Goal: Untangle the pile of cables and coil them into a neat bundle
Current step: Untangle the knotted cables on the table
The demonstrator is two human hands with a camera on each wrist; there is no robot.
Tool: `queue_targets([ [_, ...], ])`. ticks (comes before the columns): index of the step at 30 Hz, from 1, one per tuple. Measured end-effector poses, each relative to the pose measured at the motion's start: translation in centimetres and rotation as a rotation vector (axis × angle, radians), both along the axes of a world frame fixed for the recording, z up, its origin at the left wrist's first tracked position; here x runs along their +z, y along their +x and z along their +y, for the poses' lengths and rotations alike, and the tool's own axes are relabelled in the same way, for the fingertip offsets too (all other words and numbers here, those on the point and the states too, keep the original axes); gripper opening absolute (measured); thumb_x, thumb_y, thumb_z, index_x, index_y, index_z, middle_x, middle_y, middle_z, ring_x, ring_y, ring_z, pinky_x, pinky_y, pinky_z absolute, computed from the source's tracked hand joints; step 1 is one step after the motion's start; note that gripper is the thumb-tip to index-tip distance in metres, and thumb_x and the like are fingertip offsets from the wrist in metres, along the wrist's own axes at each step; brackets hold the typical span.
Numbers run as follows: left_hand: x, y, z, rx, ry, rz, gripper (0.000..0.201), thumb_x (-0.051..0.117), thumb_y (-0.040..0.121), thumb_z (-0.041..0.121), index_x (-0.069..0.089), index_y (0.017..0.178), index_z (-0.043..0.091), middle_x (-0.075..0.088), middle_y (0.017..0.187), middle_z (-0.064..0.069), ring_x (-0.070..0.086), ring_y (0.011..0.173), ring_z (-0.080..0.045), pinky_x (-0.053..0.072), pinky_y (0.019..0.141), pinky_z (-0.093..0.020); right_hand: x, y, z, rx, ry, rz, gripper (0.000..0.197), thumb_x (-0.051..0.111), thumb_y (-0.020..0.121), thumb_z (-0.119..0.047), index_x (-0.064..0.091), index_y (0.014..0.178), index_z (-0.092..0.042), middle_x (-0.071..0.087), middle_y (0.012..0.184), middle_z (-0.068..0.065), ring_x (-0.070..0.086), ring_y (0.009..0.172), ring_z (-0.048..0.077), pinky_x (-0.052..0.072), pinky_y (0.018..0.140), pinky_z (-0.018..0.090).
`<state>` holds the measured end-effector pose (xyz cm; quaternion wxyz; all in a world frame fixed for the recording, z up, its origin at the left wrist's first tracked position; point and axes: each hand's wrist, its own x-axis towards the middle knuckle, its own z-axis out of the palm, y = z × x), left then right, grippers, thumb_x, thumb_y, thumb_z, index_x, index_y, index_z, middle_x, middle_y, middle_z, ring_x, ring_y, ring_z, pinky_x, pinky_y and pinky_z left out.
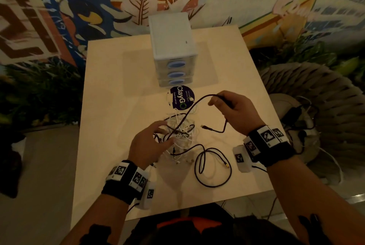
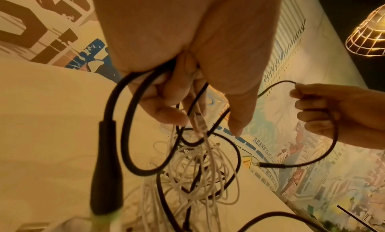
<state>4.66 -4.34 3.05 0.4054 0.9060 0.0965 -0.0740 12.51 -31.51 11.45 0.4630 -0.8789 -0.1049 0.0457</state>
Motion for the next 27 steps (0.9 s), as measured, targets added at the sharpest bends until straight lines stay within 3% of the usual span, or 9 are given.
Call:
queue_targets([
  [2,1.1,-0.4,0.1,0.017,-0.038,-0.046,0.06,0.082,0.075,0.058,0.055,0.128,0.047,0.066,0.103,0.026,0.06,0.098,0.007,0.042,0.072,-0.011,1.2,0.0,-0.1,0.002,0.034,-0.048,0.019,0.059,0.1,-0.037,0.074,0.094,-0.027,0.052,0.06,-0.009,0.043,0.054,0.007,0.036,0.058,0.027],
  [7,4.9,-1.5,0.7,0.063,-0.203,-0.076,0.079,0.086,0.065,0.059,0.049,0.135,0.049,0.065,0.113,0.021,0.057,0.109,0.007,0.045,0.083,-0.02,3.1,-0.7,-0.6,0.06,0.095,-0.08,0.017,0.06,0.101,-0.026,0.074,0.093,-0.021,0.059,0.062,-0.016,0.051,0.057,0.006,0.041,0.061,0.027],
  [9,6.7,-2.0,0.8,0.075,-0.271,-0.097,0.075,0.086,0.071,0.05,0.05,0.136,0.048,0.066,0.113,0.019,0.061,0.096,0.006,0.044,0.079,-0.016,3.5,-1.1,-1.0,0.056,0.138,-0.029,0.019,0.057,0.103,-0.023,0.073,0.093,-0.022,0.06,0.061,-0.011,0.055,0.054,0.008,0.048,0.059,0.03],
  [10,7.5,-2.1,0.8,0.07,-0.263,-0.118,0.066,0.083,0.076,0.048,0.051,0.134,0.048,0.067,0.111,0.019,0.061,0.078,0.003,0.044,0.072,-0.016,3.6,-1.2,-1.3,0.051,0.173,0.002,0.021,0.054,0.104,-0.023,0.072,0.093,-0.022,0.06,0.062,-0.006,0.057,0.053,0.013,0.051,0.058,0.034],
  [12,8.8,-2.2,0.9,0.057,-0.227,-0.169,0.04,0.072,0.09,0.04,0.057,0.126,0.049,0.069,0.104,0.018,0.042,0.048,-0.006,0.042,0.058,-0.024,3.8,-1.5,-1.9,0.031,0.257,0.053,0.024,0.05,0.106,-0.023,0.07,0.093,-0.02,0.059,0.063,0.002,0.058,0.049,0.024,0.054,0.055,0.042],
  [16,10.7,-2.0,0.4,-0.023,-0.33,-0.214,0.03,0.051,0.106,0.016,0.065,0.12,0.038,0.071,0.095,0.003,0.033,0.044,-0.011,0.033,0.047,-0.024,4.4,-2.0,-2.0,0.027,0.415,0.137,0.026,0.042,0.109,-0.018,0.059,0.092,-0.008,0.055,0.065,0.012,0.055,0.045,0.033,0.053,0.051,0.043],
  [21,13.1,-2.0,-1.9,-0.135,-0.66,-0.204,0.047,0.031,0.104,-0.002,0.064,0.126,0.025,0.064,0.091,-0.011,0.025,0.049,-0.018,0.024,0.047,-0.029,4.5,-3.5,0.4,0.189,0.206,0.002,0.009,0.061,0.099,-0.032,0.065,0.098,-0.023,0.047,0.06,-0.005,0.044,0.049,0.011,0.042,0.053,0.03],
  [24,14.8,-2.3,-2.9,-0.196,-0.806,-0.193,0.047,0.032,0.097,0.002,0.065,0.124,0.022,0.061,0.083,-0.016,0.02,0.048,-0.026,0.022,0.048,-0.033,4.6,-4.6,2.0,0.352,0.139,0.001,0.032,0.074,0.091,-0.034,0.065,0.121,-0.03,0.037,0.059,-0.009,0.035,0.052,0.006,0.034,0.055,0.022],
  [27,15.7,-2.3,-3.4,-0.224,-0.891,-0.175,0.047,0.032,0.094,0.0,0.064,0.125,0.017,0.059,0.079,-0.02,0.023,0.045,-0.02,0.026,0.047,-0.027,4.2,-5.4,3.4,0.471,0.093,0.03,0.047,0.076,0.089,-0.037,0.061,0.133,-0.031,0.041,0.059,-0.01,0.038,0.052,0.007,0.034,0.056,0.02],
])
